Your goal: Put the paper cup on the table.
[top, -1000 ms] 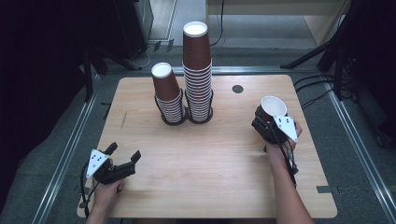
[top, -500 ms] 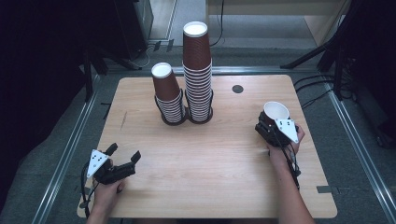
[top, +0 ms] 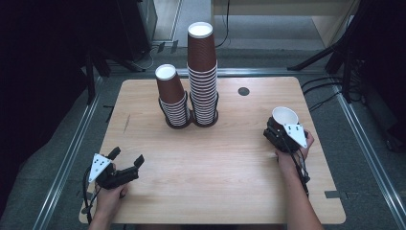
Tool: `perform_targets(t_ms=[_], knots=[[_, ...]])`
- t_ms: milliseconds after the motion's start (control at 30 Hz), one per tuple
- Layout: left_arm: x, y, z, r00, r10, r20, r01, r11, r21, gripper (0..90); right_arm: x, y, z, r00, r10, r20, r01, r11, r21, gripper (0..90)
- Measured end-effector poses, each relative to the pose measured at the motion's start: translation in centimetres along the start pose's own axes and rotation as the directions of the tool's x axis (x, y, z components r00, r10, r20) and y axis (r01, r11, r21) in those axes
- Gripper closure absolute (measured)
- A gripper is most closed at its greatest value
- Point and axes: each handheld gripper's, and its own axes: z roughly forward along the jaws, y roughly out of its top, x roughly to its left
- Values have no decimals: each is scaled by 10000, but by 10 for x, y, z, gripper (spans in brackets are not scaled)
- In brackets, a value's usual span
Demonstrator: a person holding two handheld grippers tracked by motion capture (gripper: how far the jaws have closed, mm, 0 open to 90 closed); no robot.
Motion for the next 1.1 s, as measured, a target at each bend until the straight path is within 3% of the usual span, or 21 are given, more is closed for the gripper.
perform_targets(t_ms=[300,367,400,467,1000,1100], knots=[[0,0,0,10000,6,17,-6,10000,-7,0,-2,0,-4,9999,33,-161,-28,9997,260,90],[0,0,0,10000,15,21,-15,10000,-9,0,-3,0,-4,9997,47,-227,-39,9994,358,70],[0,0,0,10000,16,16,-16,10000,-11,0,-4,-1,-4,9990,-15,-456,45,9979,650,5],[0,0,0,10000,-13,17,13,10000,-18,0,-4,-1,-4,9985,10,-543,31,9971,765,0],[1,0,0,10000,-21,0,21,10000,-6,0,-9,0,-16,9963,165,-842,-103,9973,727,0],[1,1,-1,9999,-105,62,106,9999,-77,0,-10,-2,-20,9947,-245,-997,317,9969,715,0]])
